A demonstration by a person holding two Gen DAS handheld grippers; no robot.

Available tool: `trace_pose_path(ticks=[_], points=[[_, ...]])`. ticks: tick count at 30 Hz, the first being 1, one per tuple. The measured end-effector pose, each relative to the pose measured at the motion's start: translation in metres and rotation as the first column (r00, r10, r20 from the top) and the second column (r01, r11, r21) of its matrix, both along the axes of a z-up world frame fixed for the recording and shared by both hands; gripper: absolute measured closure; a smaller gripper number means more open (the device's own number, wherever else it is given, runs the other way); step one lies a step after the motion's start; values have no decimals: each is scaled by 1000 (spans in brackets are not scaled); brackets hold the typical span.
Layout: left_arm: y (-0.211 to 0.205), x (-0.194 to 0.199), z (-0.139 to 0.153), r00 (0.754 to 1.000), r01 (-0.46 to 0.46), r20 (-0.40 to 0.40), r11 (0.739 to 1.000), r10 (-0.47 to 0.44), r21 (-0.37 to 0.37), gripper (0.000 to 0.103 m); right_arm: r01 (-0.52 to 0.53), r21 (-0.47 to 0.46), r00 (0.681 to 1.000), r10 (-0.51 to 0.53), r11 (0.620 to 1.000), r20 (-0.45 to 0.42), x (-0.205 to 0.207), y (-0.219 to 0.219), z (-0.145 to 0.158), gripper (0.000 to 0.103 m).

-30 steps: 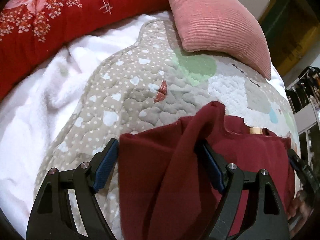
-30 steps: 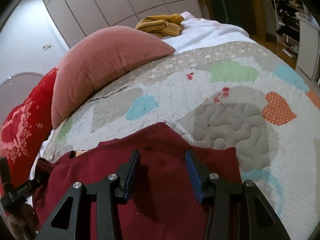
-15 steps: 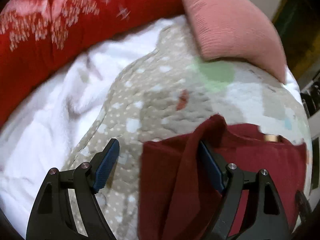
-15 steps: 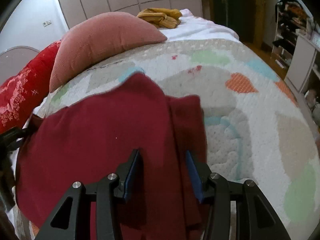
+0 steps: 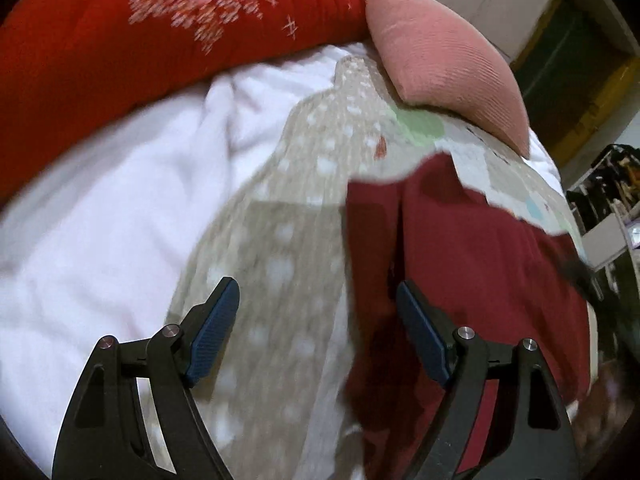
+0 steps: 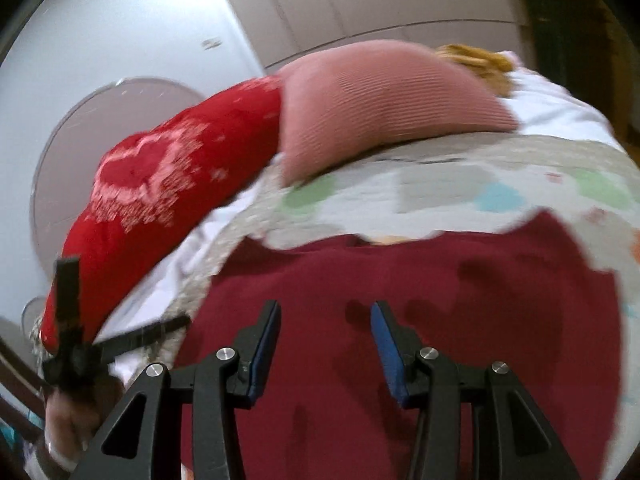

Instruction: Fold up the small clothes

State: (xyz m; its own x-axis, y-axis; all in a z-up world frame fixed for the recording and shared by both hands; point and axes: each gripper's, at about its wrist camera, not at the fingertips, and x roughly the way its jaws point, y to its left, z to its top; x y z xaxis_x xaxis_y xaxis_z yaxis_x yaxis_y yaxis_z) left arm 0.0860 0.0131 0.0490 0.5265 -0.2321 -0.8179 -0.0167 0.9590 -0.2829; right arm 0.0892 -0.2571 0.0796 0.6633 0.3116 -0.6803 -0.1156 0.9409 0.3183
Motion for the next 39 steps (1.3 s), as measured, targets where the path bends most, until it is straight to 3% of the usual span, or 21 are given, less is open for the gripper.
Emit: trace_pose_path(ticks=[3, 5, 16, 21, 30, 36, 39], points=[[1, -27, -7, 1000, 13, 17, 1000, -13, -22, 21, -63, -13, 998, 63, 998, -11, 24, 37, -9, 66], [0, -34, -7, 999, 22, 29, 1000, -22, -18, 21, -99, -46, 995, 98, 994, -25, 40, 60, -14, 76], [10, -30, -12, 998, 68, 15, 994, -67, -81, 22, -128, -156, 980, 101, 979, -169, 121, 123, -69, 76], [21, -32, -8, 998, 56, 2, 986, -56, -156, 22, -130, -197, 981, 97, 972, -168, 119, 125, -62, 76], [19, -37, -3, 998, 68, 12, 986, -67, -149, 22, -148, -181, 984, 126, 972, -125, 68, 116, -41, 76], [23, -39, 2, 997, 73, 23, 984, -70, -164, 22, -198, -140, 974, 180, 970, -135, 58, 125, -35, 76], [23, -40, 3, 997, 83, 19, 979, -81, -187, 22, -229, -185, 967, 201, 956, -159, 62, 135, -42, 76]])
